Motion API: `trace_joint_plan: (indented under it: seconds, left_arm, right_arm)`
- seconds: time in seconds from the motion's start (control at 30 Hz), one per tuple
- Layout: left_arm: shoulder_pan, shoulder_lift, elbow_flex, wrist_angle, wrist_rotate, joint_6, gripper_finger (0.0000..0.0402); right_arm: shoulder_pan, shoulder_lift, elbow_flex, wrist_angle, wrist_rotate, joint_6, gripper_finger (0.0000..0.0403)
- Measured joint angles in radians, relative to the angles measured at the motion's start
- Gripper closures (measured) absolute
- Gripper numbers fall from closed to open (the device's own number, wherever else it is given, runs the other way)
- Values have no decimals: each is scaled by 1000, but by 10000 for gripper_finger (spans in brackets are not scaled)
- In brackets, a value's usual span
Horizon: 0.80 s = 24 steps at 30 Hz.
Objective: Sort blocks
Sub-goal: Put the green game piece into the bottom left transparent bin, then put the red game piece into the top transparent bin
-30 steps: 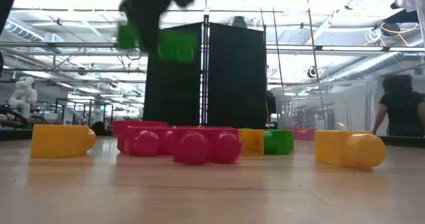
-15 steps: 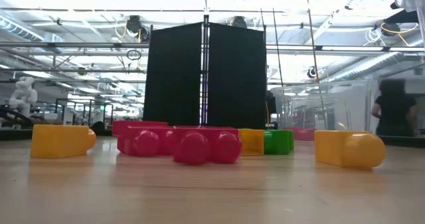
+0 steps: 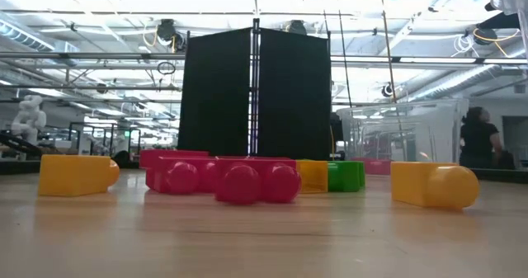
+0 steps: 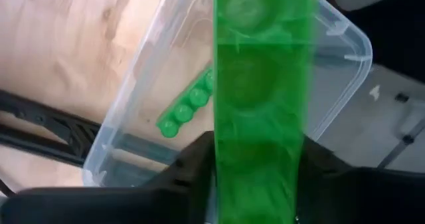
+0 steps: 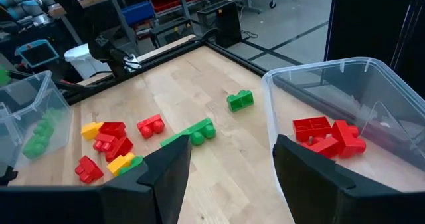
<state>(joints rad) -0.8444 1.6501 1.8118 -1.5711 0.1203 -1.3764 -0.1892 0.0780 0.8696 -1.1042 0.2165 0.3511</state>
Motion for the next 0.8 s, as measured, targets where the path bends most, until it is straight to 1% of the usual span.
trace_joint_plan:
  seconds: [0.07, 0.13, 0.23, 0.3, 0.37, 0.5, 0.57, 0.7, 0.8]
  left_arm:
    - [0, 2, 0, 2, 13, -27, 225]
    - [0, 6, 0, 13, 51, -31, 193]
    - [-1, 13, 0, 15, 112, -31, 168]
    - [3, 13, 0, 16, 104, -33, 164]
    - [25, 13, 0, 17, 24, -42, 164]
    - [116, 11, 0, 12, -244, -55, 164]
    - [179, 10, 0, 5, -336, -46, 164]
    - [341, 27, -22, 11, -412, 73, 163]
    - [455, 53, -62, 37, -437, 131, 163]
  right_arm:
    - [0, 0, 0, 0, 0, 0, 195]
    - [0, 0, 0, 0, 0, 0, 195]
    - [0, 0, 0, 0, 0, 0, 195]
    - [0, 0, 0, 0, 0, -1, 195]
    - [0, 0, 0, 0, 0, -2, 195]
    - [0, 0, 0, 0, 0, 2, 195]
    - [0, 0, 0, 0, 0, 3, 195]
    - [0, 0, 0, 0, 0, 3, 195]
    - [0, 0, 0, 0, 0, 3, 195]
